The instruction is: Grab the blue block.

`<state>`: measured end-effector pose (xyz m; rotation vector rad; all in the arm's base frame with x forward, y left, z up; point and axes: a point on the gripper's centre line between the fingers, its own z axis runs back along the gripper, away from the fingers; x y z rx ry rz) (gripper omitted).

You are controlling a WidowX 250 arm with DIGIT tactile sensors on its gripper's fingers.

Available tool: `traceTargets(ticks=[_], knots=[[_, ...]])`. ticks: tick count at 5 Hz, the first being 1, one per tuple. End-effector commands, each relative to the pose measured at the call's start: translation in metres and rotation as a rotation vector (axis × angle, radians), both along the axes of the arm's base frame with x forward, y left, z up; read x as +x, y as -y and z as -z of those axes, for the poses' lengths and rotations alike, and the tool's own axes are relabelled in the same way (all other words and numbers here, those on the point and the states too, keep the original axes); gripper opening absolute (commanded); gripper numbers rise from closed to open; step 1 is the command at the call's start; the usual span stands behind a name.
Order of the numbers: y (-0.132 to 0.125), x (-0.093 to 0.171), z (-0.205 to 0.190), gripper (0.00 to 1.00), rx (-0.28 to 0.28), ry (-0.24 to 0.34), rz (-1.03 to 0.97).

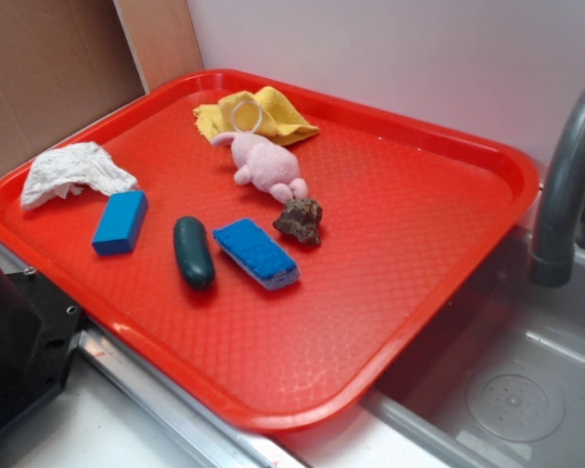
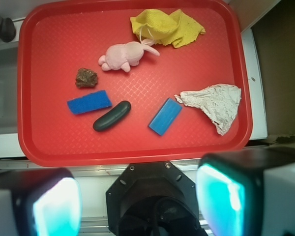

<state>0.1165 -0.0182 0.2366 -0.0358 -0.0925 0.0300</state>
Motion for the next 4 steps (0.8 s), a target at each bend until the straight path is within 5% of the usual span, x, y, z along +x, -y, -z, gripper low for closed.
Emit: traceTargets(ticks=[1,2,4], knots=[[0.0,0.0,0.0,1.0,0.0,0.0,0.0],[-0.046,0.017,0.05,1.0,0.01,-0.041,-0.25],[-0.07,0.015,0.138,1.0,-0.16,-0.033,-0.747]])
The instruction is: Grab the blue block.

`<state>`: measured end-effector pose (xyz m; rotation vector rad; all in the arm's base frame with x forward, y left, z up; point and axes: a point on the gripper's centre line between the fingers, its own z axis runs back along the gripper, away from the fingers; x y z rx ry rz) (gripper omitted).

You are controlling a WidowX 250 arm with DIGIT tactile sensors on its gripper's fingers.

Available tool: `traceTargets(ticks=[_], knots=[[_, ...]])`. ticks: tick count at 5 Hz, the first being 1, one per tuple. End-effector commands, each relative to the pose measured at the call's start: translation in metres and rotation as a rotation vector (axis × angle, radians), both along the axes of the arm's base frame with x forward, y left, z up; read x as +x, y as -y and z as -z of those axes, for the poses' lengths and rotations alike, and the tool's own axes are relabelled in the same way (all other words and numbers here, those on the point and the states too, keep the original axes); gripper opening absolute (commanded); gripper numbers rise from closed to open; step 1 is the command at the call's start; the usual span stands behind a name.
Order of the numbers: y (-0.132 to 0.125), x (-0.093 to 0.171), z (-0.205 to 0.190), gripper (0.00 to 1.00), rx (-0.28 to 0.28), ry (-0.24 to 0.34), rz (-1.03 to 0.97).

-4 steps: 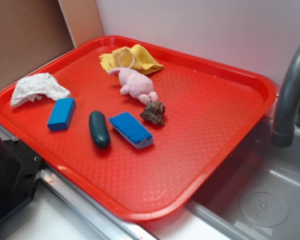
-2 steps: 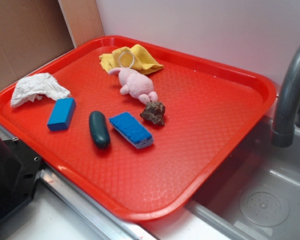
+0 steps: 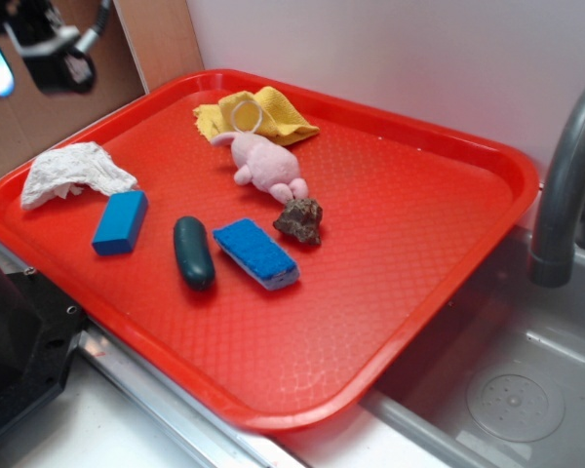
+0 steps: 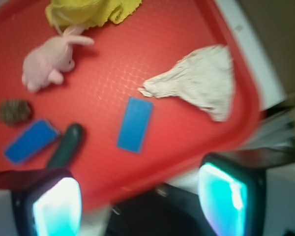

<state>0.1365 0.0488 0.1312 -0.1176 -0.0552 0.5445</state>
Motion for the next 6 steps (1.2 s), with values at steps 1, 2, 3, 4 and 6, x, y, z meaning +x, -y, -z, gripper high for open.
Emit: traceTargets(ticks=[1,2,3,4,6], knots=[[0.002,-0.004,0.057,1.0,-0.032,-0.006,-0.326],[0.004,0.003,0.074,1.0,-0.004,-0.018,-0.283],[0.014,0.021,0.094,1.0,0.035,-0.008,-0.171],[0.018,0.032,0.111,1.0,0.055,-0.037,-0.11],[0.017,0.03,0.115,0.0,0.048,-0.075,-0.115]])
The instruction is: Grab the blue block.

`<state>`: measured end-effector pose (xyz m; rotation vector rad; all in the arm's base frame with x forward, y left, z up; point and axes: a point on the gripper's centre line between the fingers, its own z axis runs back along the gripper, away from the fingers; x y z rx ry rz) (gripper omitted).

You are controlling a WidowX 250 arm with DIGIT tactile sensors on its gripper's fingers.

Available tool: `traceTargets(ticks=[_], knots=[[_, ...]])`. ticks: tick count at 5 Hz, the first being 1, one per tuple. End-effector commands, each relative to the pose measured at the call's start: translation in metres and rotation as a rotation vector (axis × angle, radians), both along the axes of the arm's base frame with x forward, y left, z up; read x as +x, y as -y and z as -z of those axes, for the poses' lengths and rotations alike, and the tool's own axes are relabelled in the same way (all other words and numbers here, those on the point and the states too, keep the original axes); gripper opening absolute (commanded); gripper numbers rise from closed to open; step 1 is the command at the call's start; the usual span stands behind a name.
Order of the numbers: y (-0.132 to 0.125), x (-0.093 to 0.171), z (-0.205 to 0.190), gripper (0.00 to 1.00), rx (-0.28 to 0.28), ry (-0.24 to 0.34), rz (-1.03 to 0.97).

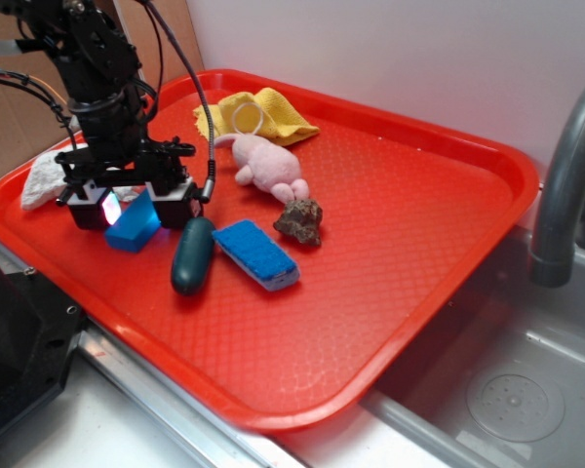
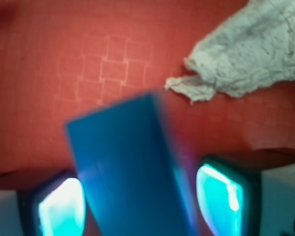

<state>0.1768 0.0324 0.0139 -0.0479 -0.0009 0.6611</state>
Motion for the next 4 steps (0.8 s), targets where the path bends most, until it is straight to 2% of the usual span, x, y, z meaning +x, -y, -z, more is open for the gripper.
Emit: traceTargets(ticks=[1,2,3,4], knots=[[-0.009,-0.011,-0.052,0.0,-0.023,0.059,0.241],[-0.026,-0.021,-0.1,0.0,-0.038,0.227,0.435],[-0.029,-0.015,-0.151,0.0,-0.029,0.197,0.502],[-0.015,-0.002,-0.18,0.0,0.016,0.189,0.536]])
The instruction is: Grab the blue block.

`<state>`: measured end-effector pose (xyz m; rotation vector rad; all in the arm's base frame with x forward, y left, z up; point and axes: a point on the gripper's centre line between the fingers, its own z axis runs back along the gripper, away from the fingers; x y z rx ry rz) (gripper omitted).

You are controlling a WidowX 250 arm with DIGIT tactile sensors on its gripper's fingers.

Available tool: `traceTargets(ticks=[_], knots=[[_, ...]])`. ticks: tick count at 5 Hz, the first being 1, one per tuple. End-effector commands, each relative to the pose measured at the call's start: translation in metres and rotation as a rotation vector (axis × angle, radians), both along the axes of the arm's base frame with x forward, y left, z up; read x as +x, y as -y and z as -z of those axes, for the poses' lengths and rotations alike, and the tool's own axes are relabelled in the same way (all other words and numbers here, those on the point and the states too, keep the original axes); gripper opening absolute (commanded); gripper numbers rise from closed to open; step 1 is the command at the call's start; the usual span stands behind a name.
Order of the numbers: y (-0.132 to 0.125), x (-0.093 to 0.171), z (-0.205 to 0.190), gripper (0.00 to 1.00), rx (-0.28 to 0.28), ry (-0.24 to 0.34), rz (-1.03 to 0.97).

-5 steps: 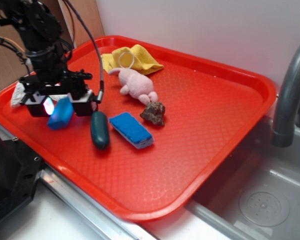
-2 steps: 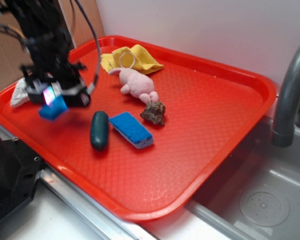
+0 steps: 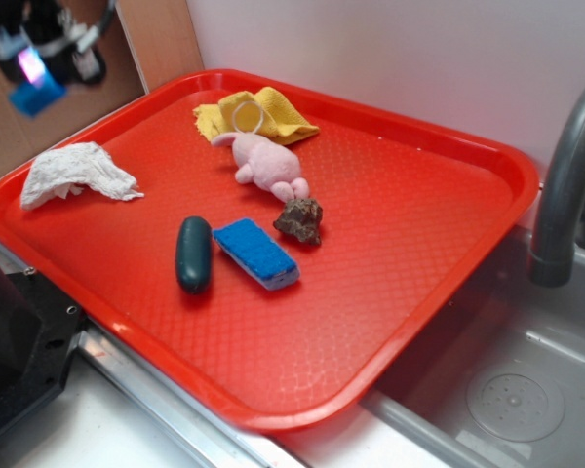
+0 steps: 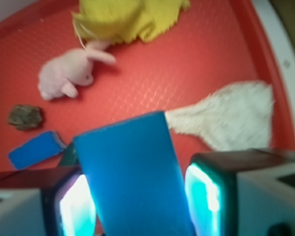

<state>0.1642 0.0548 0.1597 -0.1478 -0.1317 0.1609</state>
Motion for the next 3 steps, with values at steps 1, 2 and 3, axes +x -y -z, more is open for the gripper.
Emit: traceTargets(ticks=[1,2,3], knots=[[0.0138,0.0282,-0.0479,0.0,0.083,0.05,0.017],[0.011,0.0325,-0.0426,0.0,0.1,0.048,0.021],[0.0105,0.0338,-0.0381,0.0,0.126,0.027,0.034]])
